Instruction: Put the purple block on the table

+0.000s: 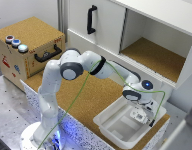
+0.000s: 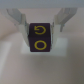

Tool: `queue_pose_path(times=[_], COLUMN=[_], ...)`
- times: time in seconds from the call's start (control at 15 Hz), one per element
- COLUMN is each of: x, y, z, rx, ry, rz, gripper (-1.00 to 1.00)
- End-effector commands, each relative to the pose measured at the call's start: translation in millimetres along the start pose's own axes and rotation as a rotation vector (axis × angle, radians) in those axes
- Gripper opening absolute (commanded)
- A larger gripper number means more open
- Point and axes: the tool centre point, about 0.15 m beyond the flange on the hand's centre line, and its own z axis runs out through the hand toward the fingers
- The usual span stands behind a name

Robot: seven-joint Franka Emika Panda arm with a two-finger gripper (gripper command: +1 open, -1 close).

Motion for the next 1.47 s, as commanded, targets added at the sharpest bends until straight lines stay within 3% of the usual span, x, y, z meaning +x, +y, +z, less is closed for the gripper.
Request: queue_pose_path(times=[0.0, 0.53, 0.87, 1.07, 1.4], x=[22.7, 31.5, 24.2, 15.0, 5.8], y=[-73.6, -187.1, -226.3, -240.0, -259.5], z=[-60.7, -53.8, -33.8, -13.5, 25.8], rx=[-0.028, 0.030, 0.013, -0.035, -0.037], ry=[0.079, 0.044, -0.004, -0.039, -0.077], rz=[0.023, 0.029, 0.017, -0.005, 0.004], gripper=[-1.00, -1.00, -1.00, -1.00, -1.00])
